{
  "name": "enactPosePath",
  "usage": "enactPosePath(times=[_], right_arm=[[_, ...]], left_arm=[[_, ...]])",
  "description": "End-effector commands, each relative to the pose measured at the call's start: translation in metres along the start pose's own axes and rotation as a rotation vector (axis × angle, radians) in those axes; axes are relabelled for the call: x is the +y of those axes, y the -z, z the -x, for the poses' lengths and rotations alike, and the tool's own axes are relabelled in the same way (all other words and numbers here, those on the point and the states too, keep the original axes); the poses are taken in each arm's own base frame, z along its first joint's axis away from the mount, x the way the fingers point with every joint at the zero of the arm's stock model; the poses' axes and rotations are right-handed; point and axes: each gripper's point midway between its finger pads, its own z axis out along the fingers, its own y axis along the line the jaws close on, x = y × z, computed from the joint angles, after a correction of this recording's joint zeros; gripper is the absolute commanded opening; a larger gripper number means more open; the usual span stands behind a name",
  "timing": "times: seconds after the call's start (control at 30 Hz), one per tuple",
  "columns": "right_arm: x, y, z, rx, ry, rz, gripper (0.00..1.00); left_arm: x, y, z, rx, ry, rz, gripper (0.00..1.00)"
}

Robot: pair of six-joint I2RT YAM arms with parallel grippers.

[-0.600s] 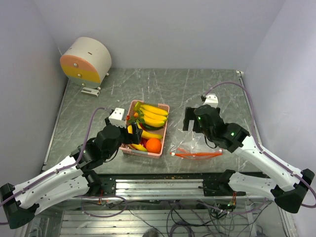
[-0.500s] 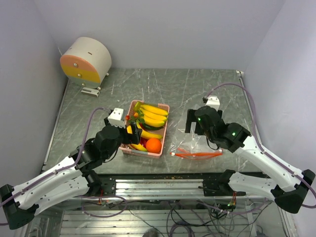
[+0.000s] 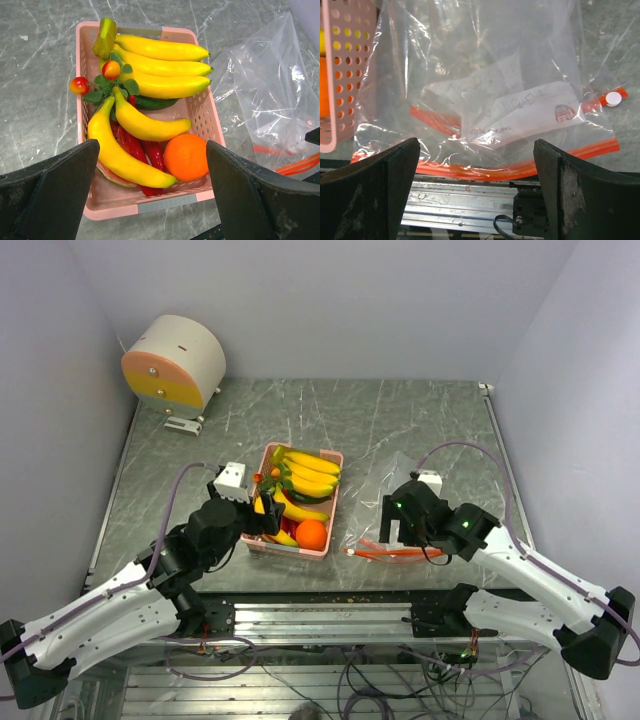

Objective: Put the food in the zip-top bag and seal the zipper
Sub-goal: Pick up the zipper food storage bag at the center of the board.

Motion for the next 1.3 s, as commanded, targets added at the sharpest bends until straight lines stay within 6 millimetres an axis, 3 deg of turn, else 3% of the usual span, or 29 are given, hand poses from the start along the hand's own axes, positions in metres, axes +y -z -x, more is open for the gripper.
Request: enactPosePath(times=[0.0, 0.13, 0.33, 0.5, 0.7, 0.8, 0.97, 1.07, 1.27], right_arm=[[0.010, 0.016, 0.009, -0.027, -0.033, 0.073, 0.97], [0.005, 0.028, 0.011, -0.024, -0.030, 0.064, 0.97], [-0.001, 0.039, -0.005, 0.046, -0.052, 0.069, 0.93], [0.016, 0.054, -0.015, 0.085, -0.218, 0.196, 0.93], [0.016, 0.045, -0.021, 0.086, -0.327, 0.196, 0.92], [0.003, 0.038, -0.013, 0.029, -0.285, 0.119, 0.89], [-0.011, 0.046, 0.011, -0.033, -0.129, 0.023, 0.86], [-0.025, 0.045, 0.012, -0.020, -0.056, -0.072, 0.87], [-0.016, 0.021, 0.023, -0.073, 0.013, -0.078, 0.91]], left_arm=[[0.005, 0.005, -0.003, -0.001, -0.005, 0.006, 0.99], [0.007, 0.008, -0.002, -0.014, 0.007, 0.007, 0.99], [0.006, 0.008, -0.001, -0.014, 0.004, 0.005, 0.99], [0.004, 0.006, -0.001, -0.014, 0.002, -0.001, 0.99], [0.004, 0.006, -0.002, -0.011, 0.004, -0.007, 0.99], [0.005, 0.006, -0.005, -0.006, 0.005, -0.008, 0.99], [0.007, 0.006, -0.008, 0.001, 0.001, 0.002, 0.99], [0.007, 0.005, -0.008, -0.004, 0.003, 0.006, 0.99], [0.006, 0.001, -0.012, 0.009, -0.003, 0.007, 0.99]])
